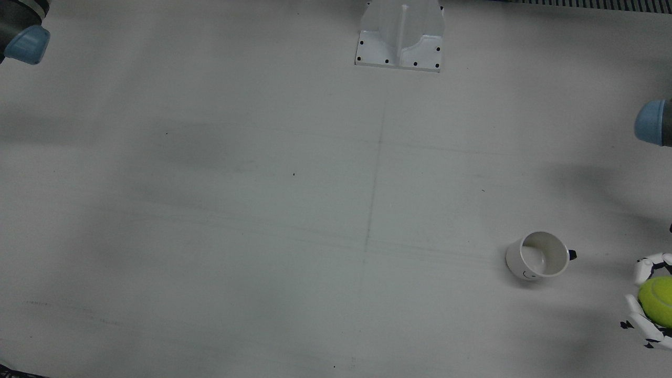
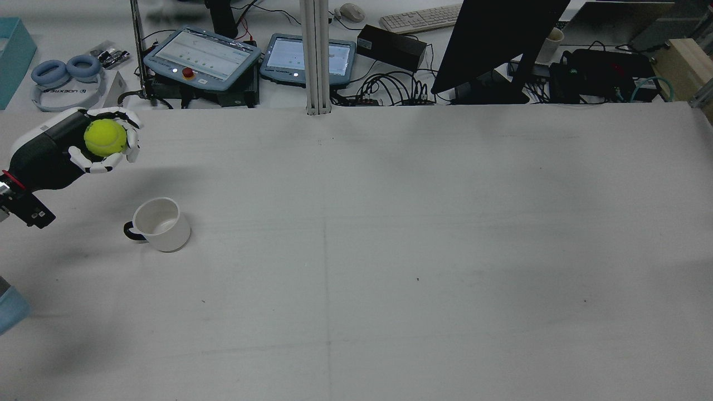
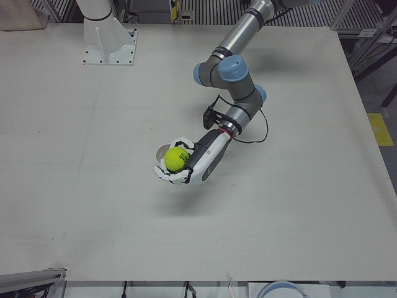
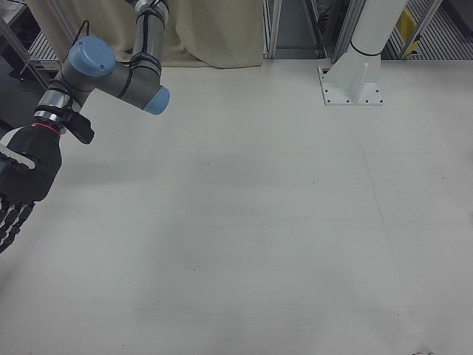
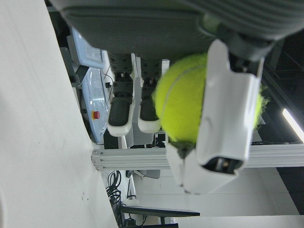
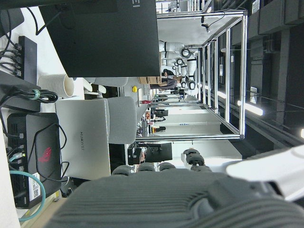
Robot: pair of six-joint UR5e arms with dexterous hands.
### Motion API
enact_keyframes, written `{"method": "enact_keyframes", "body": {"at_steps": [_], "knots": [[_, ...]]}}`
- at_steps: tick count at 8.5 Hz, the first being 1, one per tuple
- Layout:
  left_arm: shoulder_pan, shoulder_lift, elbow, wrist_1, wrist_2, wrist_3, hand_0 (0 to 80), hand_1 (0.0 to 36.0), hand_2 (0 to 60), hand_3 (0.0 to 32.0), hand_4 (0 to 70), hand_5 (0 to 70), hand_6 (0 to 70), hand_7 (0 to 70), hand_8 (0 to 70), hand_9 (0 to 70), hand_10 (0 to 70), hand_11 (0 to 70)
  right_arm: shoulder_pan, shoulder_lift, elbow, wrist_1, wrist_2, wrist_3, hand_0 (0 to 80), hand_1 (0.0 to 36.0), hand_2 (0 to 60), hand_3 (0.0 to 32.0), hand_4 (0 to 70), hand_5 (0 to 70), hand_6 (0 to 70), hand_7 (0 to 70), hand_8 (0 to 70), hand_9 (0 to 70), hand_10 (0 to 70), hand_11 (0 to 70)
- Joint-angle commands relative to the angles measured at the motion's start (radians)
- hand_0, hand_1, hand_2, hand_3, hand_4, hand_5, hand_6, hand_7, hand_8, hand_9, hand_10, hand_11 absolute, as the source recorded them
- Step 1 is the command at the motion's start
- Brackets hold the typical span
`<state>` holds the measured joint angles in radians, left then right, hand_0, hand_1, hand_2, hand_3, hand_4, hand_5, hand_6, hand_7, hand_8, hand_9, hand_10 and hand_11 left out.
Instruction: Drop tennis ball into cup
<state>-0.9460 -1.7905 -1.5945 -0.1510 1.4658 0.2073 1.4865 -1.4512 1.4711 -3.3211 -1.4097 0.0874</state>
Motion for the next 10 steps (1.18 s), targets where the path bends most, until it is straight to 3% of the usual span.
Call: {"method": "enact_keyframes", "body": {"at_steps": [1, 2, 3, 4, 5, 6, 7, 10], "knots": [[0.056, 0.06, -0.044, -0.018, 0.031, 0.003, 80.0, 36.0, 60.0, 0.0, 34.2, 34.3, 70.0, 70.0, 49.6, 63.1, 39.6, 59.2, 0.0, 0.0, 0.0, 0.0, 0.0, 0.0, 0.0, 0.0, 0.0, 0.0, 0.0, 0.0, 0.0, 0.0, 0.0, 0.0, 0.0, 0.0], [0.085, 0.06, -0.039, -0.036, 0.027, 0.01, 80.0, 36.0, 60.0, 0.0, 33.2, 30.7, 70.0, 70.0, 43.3, 53.1, 38.0, 56.8, 0.0, 0.0, 0.0, 0.0, 0.0, 0.0, 0.0, 0.0, 0.0, 0.0, 0.0, 0.0, 0.0, 0.0, 0.0, 0.0, 0.0, 0.0], [0.113, 0.06, -0.033, -0.048, 0.022, 0.015, 75.3, 36.0, 60.0, 0.0, 28.2, 24.0, 66.4, 47.2, 30.3, 31.5, 34.1, 51.2, 0.0, 0.0, 0.0, 0.0, 0.0, 0.0, 0.0, 0.0, 0.0, 0.0, 0.0, 0.0, 0.0, 0.0, 0.0, 0.0, 0.0, 0.0], [0.14, 0.05, -0.03, -0.047, 0.022, 0.015, 62.1, 35.0, 58.0, 0.0, 23.0, 20.8, 56.3, 33.8, 25.0, 24.6, 29.4, 44.9, 0.0, 0.0, 0.0, 0.002, 0.0, 0.0, 0.0, 0.0, 0.0, 0.0, 0.0, 0.0, 0.0, 0.0, 0.0, 0.0, 0.0, 0.0], [0.154, 0.045, -0.027, -0.042, 0.021, 0.032, 60.5, 33.4, 51.6, 0.0, 19.9, 19.0, 48.5, 30.9, 22.7, 23.1, 25.6, 39.8, 0.0, 0.0, 0.0, 0.0, 0.0, 0.0, 0.0, 0.0, 0.0, 0.0, 0.0, 0.0, 0.0, 0.0, 0.0, 0.0, 0.0, 0.0], [0.155, 0.045, -0.016, -0.042, 0.021, 0.035, 59.2, 31.3, 45.7, 0.0, 17.6, 17.9, 45.5, 29.0, 21.7, 22.1, 23.4, 36.6, 0.0, 0.0, 0.0, 0.0, 0.0, 0.0, 0.0, 0.0, 0.0, 0.0, 0.0, 0.0, 0.0, 0.0, 0.0, 0.0, 0.0, 0.0], [0.153, 0.049, -0.012, -0.048, 0.021, 0.03, 57.4, 29.1, 44.4, 0.0, 16.6, 18.1, 47.9, 27.2, 22.0, 21.6, 22.7, 35.5, 0.0, 0.0, 0.0, 0.0, 0.0, 0.0, 0.0, 0.0, 0.0, 0.0, 0.0, 0.0, 0.0, 0.0, 0.0, 0.0, 0.0, 0.0], [0.142, 0.059, -0.012, -0.058, 0.019, 0.024, 56.9, 29.9, 44.8, 0.0, 16.3, 16.3, 38.8, 28.8, 20.2, 21.9, 23.2, 36.1, 0.0, 0.0, 0.0, 0.0, 0.0, 0.0, 0.0, 0.0, 0.0, 0.0, 0.0, 0.0, 0.0, 0.0, 0.0, 0.0, 0.0, 0.0]]}}
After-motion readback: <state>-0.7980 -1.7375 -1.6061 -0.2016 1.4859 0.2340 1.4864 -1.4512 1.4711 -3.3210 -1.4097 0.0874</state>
